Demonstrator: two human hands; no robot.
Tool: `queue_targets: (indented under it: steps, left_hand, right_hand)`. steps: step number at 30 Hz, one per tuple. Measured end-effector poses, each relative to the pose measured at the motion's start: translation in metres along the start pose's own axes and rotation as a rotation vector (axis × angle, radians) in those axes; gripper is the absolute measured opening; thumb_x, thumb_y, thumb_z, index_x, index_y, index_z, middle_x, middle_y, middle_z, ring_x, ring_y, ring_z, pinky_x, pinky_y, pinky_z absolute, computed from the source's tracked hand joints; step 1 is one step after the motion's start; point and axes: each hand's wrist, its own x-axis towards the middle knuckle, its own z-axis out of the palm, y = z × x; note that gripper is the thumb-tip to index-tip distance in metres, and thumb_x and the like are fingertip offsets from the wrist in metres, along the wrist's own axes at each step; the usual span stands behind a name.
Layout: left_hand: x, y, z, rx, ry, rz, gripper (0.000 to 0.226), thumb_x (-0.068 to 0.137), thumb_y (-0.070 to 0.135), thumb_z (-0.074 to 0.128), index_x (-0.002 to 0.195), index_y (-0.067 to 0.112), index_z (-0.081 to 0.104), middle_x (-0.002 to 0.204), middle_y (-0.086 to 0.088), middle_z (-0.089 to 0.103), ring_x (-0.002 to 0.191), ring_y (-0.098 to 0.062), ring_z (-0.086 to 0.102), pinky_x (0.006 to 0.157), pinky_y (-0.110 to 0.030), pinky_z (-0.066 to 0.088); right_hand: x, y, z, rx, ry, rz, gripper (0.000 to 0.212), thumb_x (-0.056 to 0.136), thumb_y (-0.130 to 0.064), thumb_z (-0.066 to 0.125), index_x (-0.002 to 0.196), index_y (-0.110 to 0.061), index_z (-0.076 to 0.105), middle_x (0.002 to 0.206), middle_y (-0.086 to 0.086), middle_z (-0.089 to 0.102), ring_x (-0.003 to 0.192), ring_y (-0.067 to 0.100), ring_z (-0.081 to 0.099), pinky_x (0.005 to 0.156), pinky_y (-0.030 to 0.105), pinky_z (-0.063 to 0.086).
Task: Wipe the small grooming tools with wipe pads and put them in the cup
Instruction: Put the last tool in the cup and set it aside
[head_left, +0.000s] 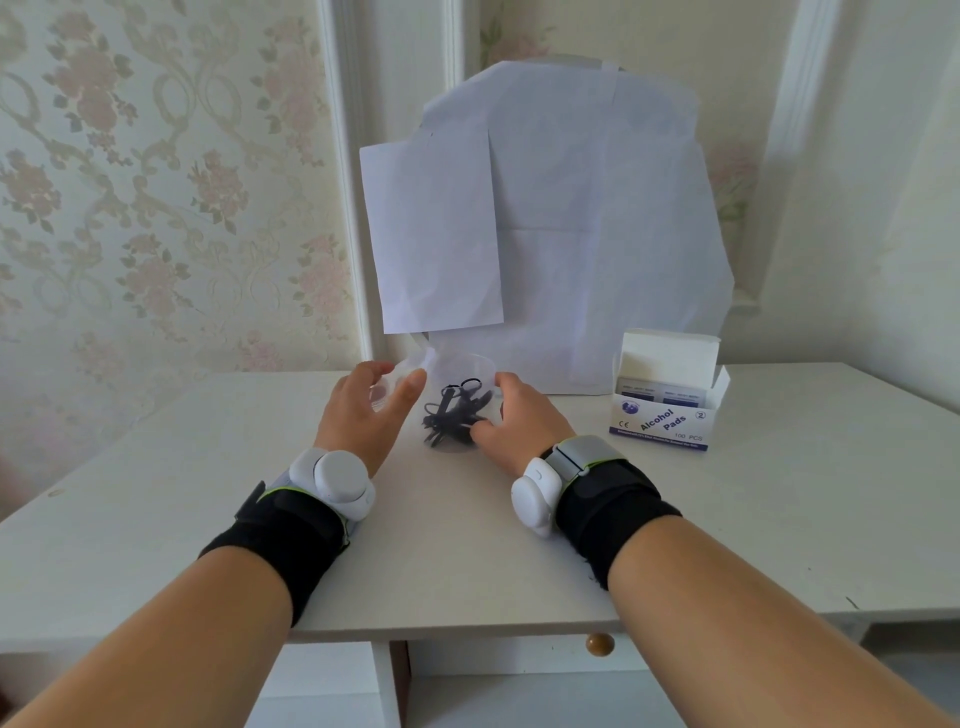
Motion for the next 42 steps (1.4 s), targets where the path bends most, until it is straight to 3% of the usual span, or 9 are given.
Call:
queue_targets:
  steps: [8,13,20,25,29,32,35,38,42]
  left_hand:
    - [-0.004,0.004,0.000,0.047,-0.029,0.085,0.070,0.074,0.069,0.048,0.129,0.025,0.054,0.132,-0.001,0.050,0.108,-0.005,0.050,0.091,-0.023,0.035]
    - [-0.006,0.008,0.006,0.126,-0.006,0.209,0.056,0.081,0.056,0.060,0.127,0.023,0.058,0.134,-0.001,0.048,0.123,-0.016,0.047,0.098,-0.022,0.033]
    - [-0.006,0.011,0.013,0.187,-0.009,0.245,0.052,0.086,0.048,0.062,0.131,0.021,0.056,0.142,-0.004,0.041,0.132,-0.019,0.039,0.100,-0.021,0.028]
    - [-0.005,0.012,0.015,0.202,-0.019,0.245,0.053,0.087,0.050,0.060,0.132,0.023,0.054,0.145,-0.004,0.038,0.134,-0.019,0.037,0.100,-0.020,0.026]
    - [-0.005,0.012,0.013,0.182,-0.023,0.242,0.052,0.087,0.050,0.060,0.131,0.022,0.055,0.143,-0.003,0.039,0.132,-0.017,0.039,0.100,-0.019,0.027]
    - [-0.005,0.011,0.013,0.174,-0.025,0.240,0.051,0.087,0.051,0.059,0.130,0.023,0.055,0.143,-0.003,0.039,0.130,-0.016,0.040,0.099,-0.018,0.027]
    - [-0.005,0.011,0.013,0.157,-0.025,0.238,0.051,0.087,0.051,0.059,0.129,0.023,0.056,0.142,-0.002,0.040,0.128,-0.015,0.041,0.098,-0.018,0.028]
    - [-0.006,0.010,0.012,0.145,-0.023,0.240,0.051,0.086,0.051,0.060,0.128,0.022,0.057,0.141,-0.002,0.040,0.128,-0.015,0.042,0.097,-0.018,0.028]
    - [-0.005,0.009,0.011,0.139,-0.032,0.244,0.050,0.087,0.052,0.059,0.127,0.023,0.057,0.141,-0.001,0.040,0.126,-0.016,0.044,0.097,-0.020,0.031]
  right_hand:
    - [0.000,0.000,0.000,0.002,-0.014,0.007,0.063,0.082,-0.028,0.058,0.141,-0.015,0.038,0.129,0.006,0.056,0.116,0.028,0.055,0.092,0.035,0.046]
    - [0.000,-0.002,-0.001,-0.002,-0.029,0.013,0.062,0.081,-0.029,0.059,0.138,-0.014,0.039,0.127,0.006,0.057,0.114,0.028,0.055,0.091,0.037,0.046]
    - [0.000,-0.002,-0.001,-0.020,-0.068,0.020,0.063,0.083,-0.030,0.061,0.139,-0.014,0.037,0.137,0.010,0.050,0.126,0.032,0.049,0.104,0.046,0.040]
    - [0.003,0.003,-0.007,-0.134,0.092,0.141,0.059,0.080,-0.020,0.059,0.136,-0.015,0.040,0.134,0.009,0.045,0.126,0.032,0.043,0.097,0.039,0.042]
    - [-0.002,0.015,-0.008,-0.335,0.093,0.325,0.064,0.078,-0.049,0.060,0.125,-0.012,0.040,0.127,0.011,0.040,0.121,0.033,0.040,0.083,0.038,0.034]
    - [-0.006,0.026,-0.005,-0.493,0.036,0.378,0.077,0.075,-0.067,0.055,0.127,-0.011,0.045,0.130,0.012,0.041,0.125,0.036,0.039,0.094,0.043,0.033]
    - [-0.009,0.029,-0.005,-0.531,0.029,0.376,0.063,0.081,-0.065,0.049,0.120,-0.015,0.053,0.129,0.012,0.043,0.122,0.035,0.042,0.096,0.041,0.034]
    - [-0.007,0.033,-0.011,-0.402,0.061,0.347,0.037,0.090,-0.048,0.046,0.106,-0.017,0.057,0.121,0.013,0.049,0.113,0.033,0.047,0.089,0.039,0.039]
    - [-0.004,0.034,-0.026,0.236,0.402,0.297,0.020,0.093,-0.018,0.045,0.097,-0.015,0.064,0.100,0.014,0.061,0.095,0.033,0.057,0.079,0.035,0.044]
